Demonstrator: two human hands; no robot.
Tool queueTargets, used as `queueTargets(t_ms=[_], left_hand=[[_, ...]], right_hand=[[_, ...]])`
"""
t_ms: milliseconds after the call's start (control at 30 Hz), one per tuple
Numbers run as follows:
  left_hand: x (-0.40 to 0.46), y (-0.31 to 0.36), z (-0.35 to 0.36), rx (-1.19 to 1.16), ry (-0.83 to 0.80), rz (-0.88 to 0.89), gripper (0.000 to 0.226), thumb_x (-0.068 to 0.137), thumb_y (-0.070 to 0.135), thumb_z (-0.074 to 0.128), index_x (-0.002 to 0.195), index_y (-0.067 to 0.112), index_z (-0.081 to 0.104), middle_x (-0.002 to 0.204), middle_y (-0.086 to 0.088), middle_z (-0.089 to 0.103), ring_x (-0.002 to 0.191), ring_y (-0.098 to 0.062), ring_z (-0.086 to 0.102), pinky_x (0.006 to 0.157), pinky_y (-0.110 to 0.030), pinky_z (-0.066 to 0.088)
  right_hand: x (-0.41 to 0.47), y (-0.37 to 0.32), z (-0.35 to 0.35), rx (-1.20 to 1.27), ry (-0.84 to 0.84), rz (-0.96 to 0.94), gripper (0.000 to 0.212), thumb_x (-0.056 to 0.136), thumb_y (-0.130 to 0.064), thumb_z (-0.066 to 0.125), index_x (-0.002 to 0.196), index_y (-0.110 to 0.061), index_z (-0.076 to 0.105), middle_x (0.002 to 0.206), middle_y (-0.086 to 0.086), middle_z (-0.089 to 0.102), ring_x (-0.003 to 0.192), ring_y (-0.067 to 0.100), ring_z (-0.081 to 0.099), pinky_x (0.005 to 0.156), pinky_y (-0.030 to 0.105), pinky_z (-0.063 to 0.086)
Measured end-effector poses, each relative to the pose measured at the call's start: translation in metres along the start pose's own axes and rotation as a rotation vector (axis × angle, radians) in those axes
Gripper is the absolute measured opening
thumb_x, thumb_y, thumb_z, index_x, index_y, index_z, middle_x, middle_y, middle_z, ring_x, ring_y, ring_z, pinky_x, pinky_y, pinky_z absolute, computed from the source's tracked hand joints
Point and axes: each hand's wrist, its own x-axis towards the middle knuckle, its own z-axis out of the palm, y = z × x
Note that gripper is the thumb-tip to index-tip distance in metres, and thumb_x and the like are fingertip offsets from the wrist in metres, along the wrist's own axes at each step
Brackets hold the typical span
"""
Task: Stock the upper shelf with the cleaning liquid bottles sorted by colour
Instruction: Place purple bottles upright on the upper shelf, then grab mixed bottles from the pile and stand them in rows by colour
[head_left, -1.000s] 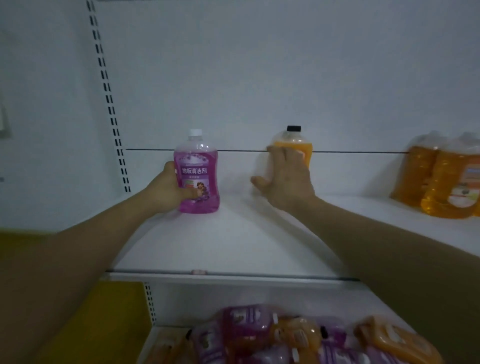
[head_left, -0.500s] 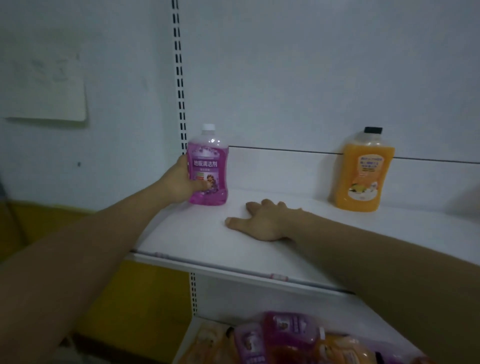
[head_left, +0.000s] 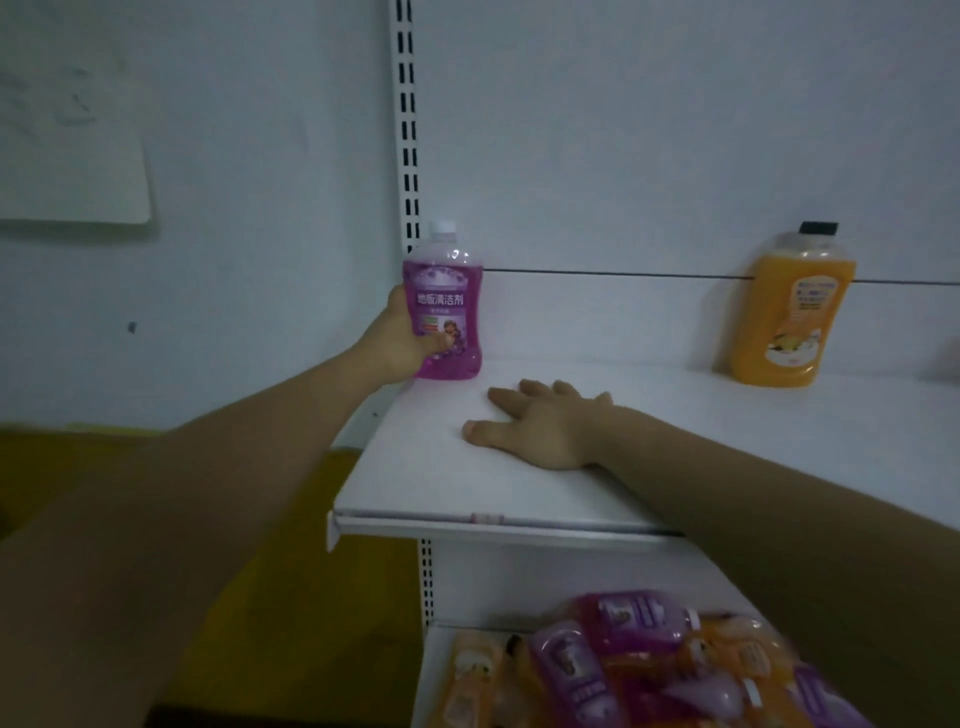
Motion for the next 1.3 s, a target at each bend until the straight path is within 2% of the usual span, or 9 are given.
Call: queueTargets(t_ms=[100, 167, 367, 467, 533, 667, 767, 1000, 1300], left_hand=[[0.009, -0.01, 0.004, 0.007, 0.055, 0.008, 0.06, 0.079, 0.01, 0.074, 0.129, 0.012, 0.042, 0.114, -0.005, 0.058, 0.102, -0.017, 0.058, 0.091, -0.036, 0.05], [0.014, -0.02, 0.006, 0.008, 0.105, -0.02, 0.065, 0.076, 0.017, 0.078, 0.131, 0.016, 0.044, 0.119, -0.008, 0.057, 0.105, -0.02, 0.059, 0.094, -0.041, 0.05], [0.012, -0.014, 0.006, -0.029, 0.063, -0.056, 0.085, 0.076, 0.019, 0.077, 0.143, 0.015, 0.026, 0.128, -0.004, 0.051, 0.112, -0.02, 0.053, 0.097, -0.035, 0.044], [0.01, -0.014, 0.002, 0.024, 0.047, -0.028, 0.092, 0.062, 0.041, 0.078, 0.139, 0.022, 0.03, 0.127, -0.006, 0.051, 0.111, -0.023, 0.056, 0.098, -0.045, 0.047], [0.008, -0.013, 0.0, 0.078, 0.023, 0.002, 0.094, 0.054, 0.053, 0.072, 0.136, 0.025, 0.034, 0.125, -0.006, 0.05, 0.107, -0.022, 0.057, 0.095, -0.046, 0.049], [-0.02, 0.029, 0.002, 0.233, -0.077, 0.088, 0.084, 0.077, 0.039, 0.073, 0.144, 0.019, 0.028, 0.142, -0.007, 0.035, 0.121, -0.025, 0.046, 0.107, -0.037, 0.037], [-0.042, 0.068, 0.02, 0.358, -0.195, 0.142, 0.076, 0.086, 0.041, 0.064, 0.147, 0.019, 0.026, 0.152, -0.004, 0.027, 0.134, -0.022, 0.035, 0.109, -0.03, 0.027], [-0.095, 0.192, 0.115, 0.459, -0.498, 0.402, 0.066, 0.087, 0.047, 0.059, 0.144, 0.026, 0.033, 0.151, 0.001, 0.032, 0.134, -0.018, 0.036, 0.105, -0.028, 0.029], [-0.201, 0.356, 0.325, 0.329, -0.758, 0.675, 0.064, 0.088, 0.046, 0.059, 0.143, 0.026, 0.036, 0.15, 0.001, 0.033, 0.133, -0.017, 0.036, 0.105, -0.026, 0.028]], right_hand=[[0.0, 0.0, 0.002, 0.014, 0.031, 0.002, 0.086, 0.079, -0.086, 0.022, 0.151, -0.041, 0.013, 0.162, -0.005, 0.008, 0.148, 0.029, 0.005, 0.111, 0.067, 0.002], [0.0, 0.001, 0.002, 0.044, 0.072, 0.01, 0.085, 0.079, -0.085, 0.026, 0.151, -0.04, 0.02, 0.161, -0.005, 0.015, 0.147, 0.027, 0.012, 0.112, 0.065, 0.006], [0.004, 0.008, 0.002, 0.13, 0.127, 0.055, 0.085, 0.078, -0.084, 0.035, 0.147, -0.035, 0.034, 0.157, -0.005, 0.029, 0.142, 0.023, 0.028, 0.115, 0.052, 0.02], [0.004, 0.019, -0.003, 0.144, 0.133, 0.122, 0.087, 0.078, -0.083, 0.038, 0.147, -0.03, 0.035, 0.156, -0.001, 0.031, 0.141, 0.025, 0.031, 0.115, 0.047, 0.023], [-0.003, 0.032, -0.01, 0.174, 0.156, 0.195, 0.086, 0.079, -0.08, 0.041, 0.147, -0.027, 0.035, 0.155, 0.001, 0.032, 0.14, 0.026, 0.033, 0.116, 0.043, 0.025], [-0.029, 0.06, -0.025, 0.196, 0.211, 0.277, 0.079, 0.085, -0.072, 0.045, 0.148, -0.023, 0.035, 0.155, 0.002, 0.032, 0.14, 0.026, 0.033, 0.112, 0.037, 0.026], [-0.061, 0.088, -0.034, 0.15, 0.216, 0.307, 0.075, 0.089, -0.066, 0.046, 0.148, -0.023, 0.033, 0.156, 0.003, 0.03, 0.14, 0.027, 0.033, 0.111, 0.038, 0.028], [-0.19, 0.187, -0.047, 0.072, 0.285, 0.466, 0.068, 0.092, -0.058, 0.049, 0.148, -0.021, 0.034, 0.155, 0.004, 0.032, 0.14, 0.027, 0.032, 0.112, 0.039, 0.027], [-0.424, 0.344, -0.011, 0.055, 0.361, 0.793, 0.065, 0.094, -0.053, 0.049, 0.146, -0.015, 0.038, 0.152, 0.007, 0.036, 0.138, 0.027, 0.035, 0.11, 0.037, 0.03]])
